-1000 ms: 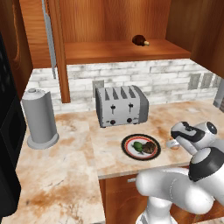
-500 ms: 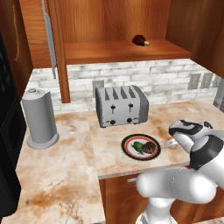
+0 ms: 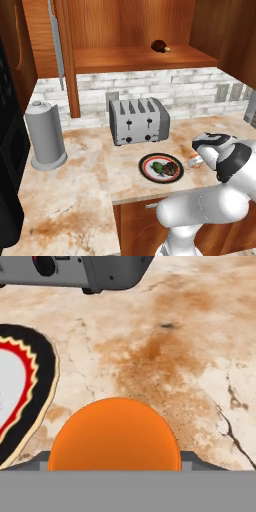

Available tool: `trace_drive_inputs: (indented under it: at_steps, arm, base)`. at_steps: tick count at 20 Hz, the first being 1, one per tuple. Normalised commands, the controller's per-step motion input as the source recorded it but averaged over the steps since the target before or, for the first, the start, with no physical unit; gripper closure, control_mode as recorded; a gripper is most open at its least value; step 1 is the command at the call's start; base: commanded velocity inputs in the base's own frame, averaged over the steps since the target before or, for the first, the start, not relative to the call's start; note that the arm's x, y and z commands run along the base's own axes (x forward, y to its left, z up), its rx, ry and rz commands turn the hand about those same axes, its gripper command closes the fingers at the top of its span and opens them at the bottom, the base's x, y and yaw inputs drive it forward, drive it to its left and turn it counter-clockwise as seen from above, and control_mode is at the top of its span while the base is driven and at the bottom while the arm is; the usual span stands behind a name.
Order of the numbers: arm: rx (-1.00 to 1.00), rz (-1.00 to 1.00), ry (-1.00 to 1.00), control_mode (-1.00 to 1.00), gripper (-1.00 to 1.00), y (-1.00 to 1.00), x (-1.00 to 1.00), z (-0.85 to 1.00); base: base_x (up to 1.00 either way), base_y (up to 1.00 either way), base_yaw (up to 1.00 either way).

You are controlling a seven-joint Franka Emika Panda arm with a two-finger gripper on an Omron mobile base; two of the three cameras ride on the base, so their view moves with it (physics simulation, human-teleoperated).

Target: Pick the avocado and bread from the counter and place them on the plate. Then pick the jam from the cabinet and place it next to the plate. Lastly close the cabinet door.

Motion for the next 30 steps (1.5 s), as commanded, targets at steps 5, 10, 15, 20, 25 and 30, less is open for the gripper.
trace_drive_inputs:
  at_steps: [5, 10, 15, 20, 25, 30]
  arm:
    - [0.00, 0.02, 0.00, -1.00, 1.00, 0.15, 0.12, -0.14]
    - [0.00, 0.01, 0.01, -1.00, 1.00, 0.31, 0.01, -0.19]
    - [0.00, 0.00, 0.06, -1.00, 1.00, 0.39, 0.03, -0.26]
    - [0.00, 0.01, 0.06, -1.00, 1.00, 0.32, 0.04, -0.43]
    - [0.00, 0.00, 0.00, -1.00, -1.00, 0.05, -0.22, -0.51]
    - [0.00, 0.00, 0.00, -1.00, -1.00, 0.02, -0.31, -0.57]
  base:
    - [0.00, 0.00, 0.00]
    - [0.00, 0.00, 0.00]
    - [0.00, 0.00, 0.00]
    - [0.00, 0.00, 0.00]
    - [0.00, 0.00, 0.00]
    - [0.00, 0.00, 0.00]
